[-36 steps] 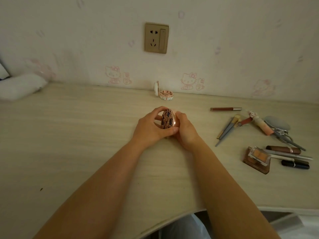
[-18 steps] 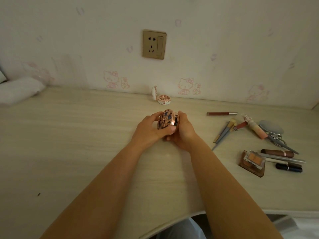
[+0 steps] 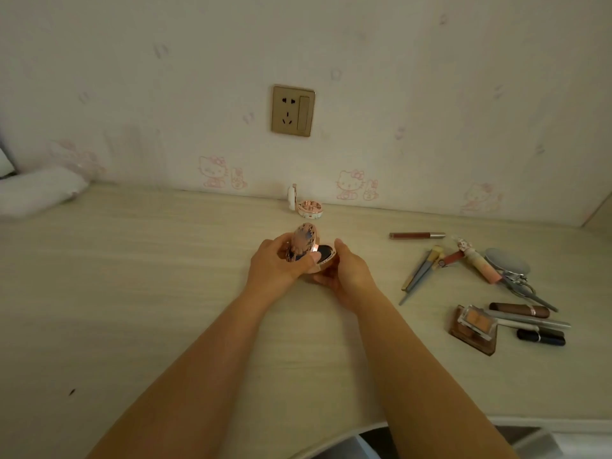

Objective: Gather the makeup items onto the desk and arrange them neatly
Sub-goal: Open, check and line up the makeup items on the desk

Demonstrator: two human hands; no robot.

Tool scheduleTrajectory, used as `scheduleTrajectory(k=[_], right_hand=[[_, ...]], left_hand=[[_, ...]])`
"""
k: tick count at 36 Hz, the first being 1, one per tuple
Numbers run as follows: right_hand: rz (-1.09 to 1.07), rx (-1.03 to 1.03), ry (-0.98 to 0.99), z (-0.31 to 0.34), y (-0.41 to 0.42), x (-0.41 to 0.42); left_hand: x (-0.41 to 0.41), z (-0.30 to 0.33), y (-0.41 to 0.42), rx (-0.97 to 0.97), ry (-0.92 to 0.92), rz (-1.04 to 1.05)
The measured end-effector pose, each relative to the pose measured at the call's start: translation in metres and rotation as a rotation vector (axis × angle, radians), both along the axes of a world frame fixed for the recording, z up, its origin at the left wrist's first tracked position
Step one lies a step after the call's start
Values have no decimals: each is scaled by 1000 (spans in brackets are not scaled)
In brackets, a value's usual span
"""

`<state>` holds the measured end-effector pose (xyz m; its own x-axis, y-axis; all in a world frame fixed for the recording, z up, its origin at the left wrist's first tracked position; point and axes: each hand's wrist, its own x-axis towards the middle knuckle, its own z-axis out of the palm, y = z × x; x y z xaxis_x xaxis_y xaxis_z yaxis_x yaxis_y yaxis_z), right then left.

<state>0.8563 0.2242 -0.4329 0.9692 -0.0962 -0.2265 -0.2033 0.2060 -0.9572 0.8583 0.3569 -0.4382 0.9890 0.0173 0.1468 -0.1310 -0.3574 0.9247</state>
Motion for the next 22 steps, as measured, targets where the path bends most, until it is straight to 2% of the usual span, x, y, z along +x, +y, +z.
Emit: scheduleTrajectory(k=[2, 6, 13, 18, 22], right_hand=[[-88, -108, -73, -7, 0, 0], [-175, -612, -261, -12, -5, -6], [15, -1166, -600, -22, -16, -14], [164, -1303, -634, -20, -23, -19], [166, -1324, -643, -22, -22, -19]], left_hand=[[-1, 1, 1, 0, -10, 7], [-2, 2, 1, 21, -24, 4], [-2, -4, 1, 90, -89, -32], [-1, -5, 1, 123, -122, -50], [0, -3, 3, 131, -117, -78]])
